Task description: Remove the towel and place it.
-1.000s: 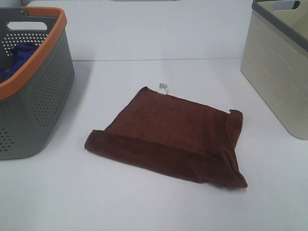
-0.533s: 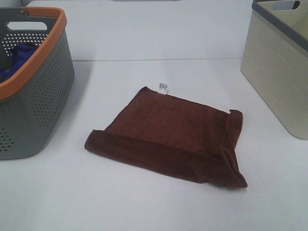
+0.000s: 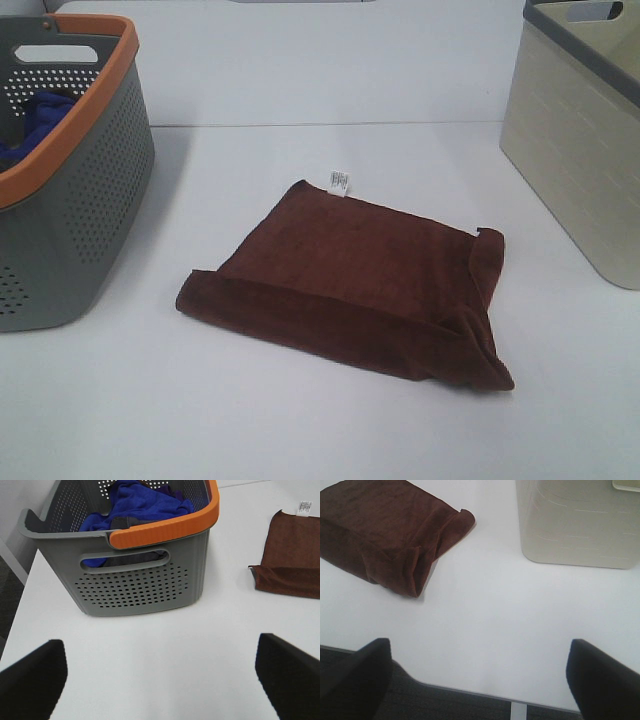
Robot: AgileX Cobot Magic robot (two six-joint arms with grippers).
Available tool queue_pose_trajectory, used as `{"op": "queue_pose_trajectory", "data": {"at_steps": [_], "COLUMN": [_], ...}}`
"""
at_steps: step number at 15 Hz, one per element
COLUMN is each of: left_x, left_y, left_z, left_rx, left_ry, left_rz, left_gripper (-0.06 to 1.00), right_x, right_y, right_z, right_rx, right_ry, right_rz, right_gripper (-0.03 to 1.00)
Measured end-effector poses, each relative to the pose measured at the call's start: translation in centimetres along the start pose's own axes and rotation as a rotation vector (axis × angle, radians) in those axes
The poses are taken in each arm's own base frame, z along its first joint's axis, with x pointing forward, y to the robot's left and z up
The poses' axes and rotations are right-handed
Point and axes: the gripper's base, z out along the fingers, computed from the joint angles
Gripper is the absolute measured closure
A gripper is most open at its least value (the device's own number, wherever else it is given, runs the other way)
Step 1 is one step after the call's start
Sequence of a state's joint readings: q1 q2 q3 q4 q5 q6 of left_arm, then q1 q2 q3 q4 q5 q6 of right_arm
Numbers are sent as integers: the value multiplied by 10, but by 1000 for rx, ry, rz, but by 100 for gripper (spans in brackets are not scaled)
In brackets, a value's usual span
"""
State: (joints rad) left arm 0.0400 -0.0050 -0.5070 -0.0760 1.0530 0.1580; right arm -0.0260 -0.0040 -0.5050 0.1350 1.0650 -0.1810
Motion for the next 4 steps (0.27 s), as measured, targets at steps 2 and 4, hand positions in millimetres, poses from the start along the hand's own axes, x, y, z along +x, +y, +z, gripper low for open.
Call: {"op": "queue_pose_trajectory", "data": {"at_steps": [2,4], "left_x": [0,0], "left_y": [0,0], "left_z": [0,0], "left_rx": [0,0], "left_ry": [0,0], "left_rz": [0,0], "left_gripper": [-3,-3], "right_x": [0,0], "right_y": [0,0], "right_z": [0,0], "right_rx": [-1,-1], "right_ry": [0,0], "right_rz": [0,0], "right_gripper": [14,14]}}
